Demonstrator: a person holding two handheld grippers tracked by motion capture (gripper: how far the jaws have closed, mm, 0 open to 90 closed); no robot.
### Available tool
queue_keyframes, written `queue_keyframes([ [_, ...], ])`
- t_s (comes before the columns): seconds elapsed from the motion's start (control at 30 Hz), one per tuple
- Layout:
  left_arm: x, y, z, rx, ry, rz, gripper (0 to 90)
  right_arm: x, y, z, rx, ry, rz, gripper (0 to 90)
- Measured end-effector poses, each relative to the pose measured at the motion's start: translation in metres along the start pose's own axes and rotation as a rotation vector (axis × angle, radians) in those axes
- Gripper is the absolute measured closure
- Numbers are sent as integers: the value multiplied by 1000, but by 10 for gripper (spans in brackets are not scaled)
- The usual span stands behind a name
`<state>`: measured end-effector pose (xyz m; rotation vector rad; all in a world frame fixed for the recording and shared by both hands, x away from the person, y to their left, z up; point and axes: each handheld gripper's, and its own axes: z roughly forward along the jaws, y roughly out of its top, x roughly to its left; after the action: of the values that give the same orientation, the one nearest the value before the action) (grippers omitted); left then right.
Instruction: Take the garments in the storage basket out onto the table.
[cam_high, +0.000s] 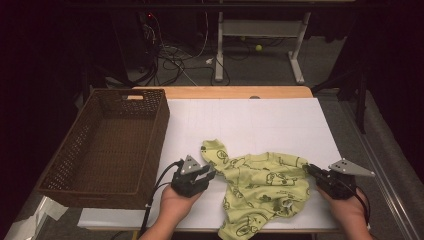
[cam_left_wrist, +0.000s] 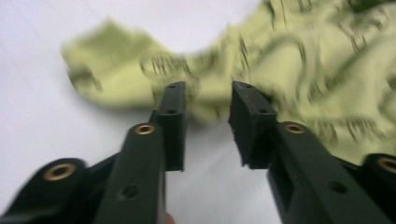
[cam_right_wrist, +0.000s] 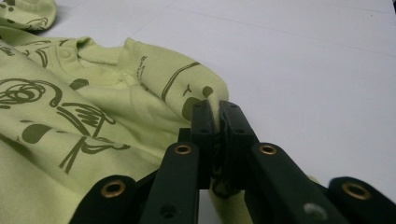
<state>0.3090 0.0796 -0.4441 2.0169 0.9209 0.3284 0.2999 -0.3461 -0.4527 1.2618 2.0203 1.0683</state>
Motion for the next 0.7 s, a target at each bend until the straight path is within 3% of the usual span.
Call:
queue_keyframes([
  [0.07, 3, 16, 10, -11, 22, 24, 527, 0, 0, 0, -2, 1, -3, 862],
  [0.13, 10, 30, 27, 6, 110, 46, 420, 0, 0, 0, 0, 0, -2, 862],
  [0.17, 18, 36, 36, 25, 127, 38, 362, 0, 0, 0, 2, -2, 5, 861],
  [0.2, 26, 41, 44, 49, 144, 27, 362, 0, 0, 0, 2, 0, 5, 862],
  [0.3, 47, 44, 66, 103, 159, -38, 361, 0, 0, 0, 2, 0, 3, 861],
  [0.43, 58, 37, 82, 182, 138, -97, 364, -2, -1, 2, -2, 11, 5, 862],
  [0.47, 56, 36, 82, 178, 144, -81, 391, -2, -1, 2, 2, 7, 5, 862],
  [0.5, 54, 36, 81, 186, 163, -60, 474, -2, -1, 2, 1, 10, 1, 862],
  [0.6, 54, 32, 72, 173, 154, -67, 724, -1, -1, 4, 3, 23, 2, 862],
  [0.63, 54, 30, 68, 164, 146, -81, 778, -1, -1, 4, 2, 23, 1, 862],
  [0.7, 50, 25, 59, 163, 167, -65, 804, -1, -1, 4, 3, 23, 3, 862],
])
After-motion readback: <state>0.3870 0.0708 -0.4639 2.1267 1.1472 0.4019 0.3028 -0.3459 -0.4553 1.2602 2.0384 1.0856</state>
